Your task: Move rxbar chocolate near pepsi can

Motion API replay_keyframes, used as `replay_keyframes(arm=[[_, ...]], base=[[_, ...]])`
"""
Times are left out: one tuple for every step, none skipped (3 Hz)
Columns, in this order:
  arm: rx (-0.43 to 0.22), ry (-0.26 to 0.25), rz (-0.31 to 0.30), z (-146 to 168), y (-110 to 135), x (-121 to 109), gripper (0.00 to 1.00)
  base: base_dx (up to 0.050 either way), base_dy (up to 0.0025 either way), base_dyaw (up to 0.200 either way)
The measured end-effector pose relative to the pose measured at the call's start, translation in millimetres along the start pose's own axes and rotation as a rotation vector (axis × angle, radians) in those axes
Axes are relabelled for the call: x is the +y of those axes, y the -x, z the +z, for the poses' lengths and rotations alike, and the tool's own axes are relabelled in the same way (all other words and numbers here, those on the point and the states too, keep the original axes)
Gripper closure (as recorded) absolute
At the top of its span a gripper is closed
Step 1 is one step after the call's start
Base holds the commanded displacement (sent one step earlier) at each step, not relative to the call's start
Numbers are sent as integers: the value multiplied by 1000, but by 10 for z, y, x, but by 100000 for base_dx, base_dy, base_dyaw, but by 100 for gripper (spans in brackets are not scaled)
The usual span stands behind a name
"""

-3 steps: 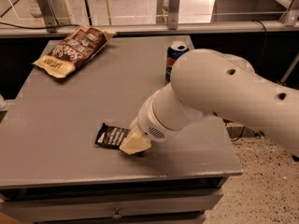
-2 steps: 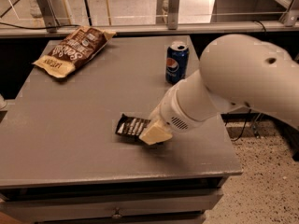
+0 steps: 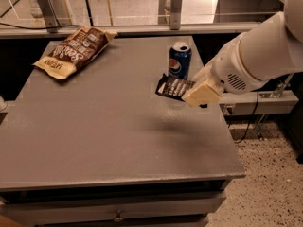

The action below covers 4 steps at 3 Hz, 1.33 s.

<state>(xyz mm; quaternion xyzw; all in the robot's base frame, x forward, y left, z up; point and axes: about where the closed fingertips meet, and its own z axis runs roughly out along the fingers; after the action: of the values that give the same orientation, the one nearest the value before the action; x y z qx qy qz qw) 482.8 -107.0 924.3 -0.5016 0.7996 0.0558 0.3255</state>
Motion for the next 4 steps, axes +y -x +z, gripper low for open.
replay_keyframes(arm=[[6,-3,-6,-1,-26,19,100],[21,-34,-23,68,-105,-148,100],[39,-59,-69,225,-181,-364,100],[61,-64,-100,448,-278,-525,100]], base=[[0,0,0],[0,0,0],[0,0,0],[0,0,0]])
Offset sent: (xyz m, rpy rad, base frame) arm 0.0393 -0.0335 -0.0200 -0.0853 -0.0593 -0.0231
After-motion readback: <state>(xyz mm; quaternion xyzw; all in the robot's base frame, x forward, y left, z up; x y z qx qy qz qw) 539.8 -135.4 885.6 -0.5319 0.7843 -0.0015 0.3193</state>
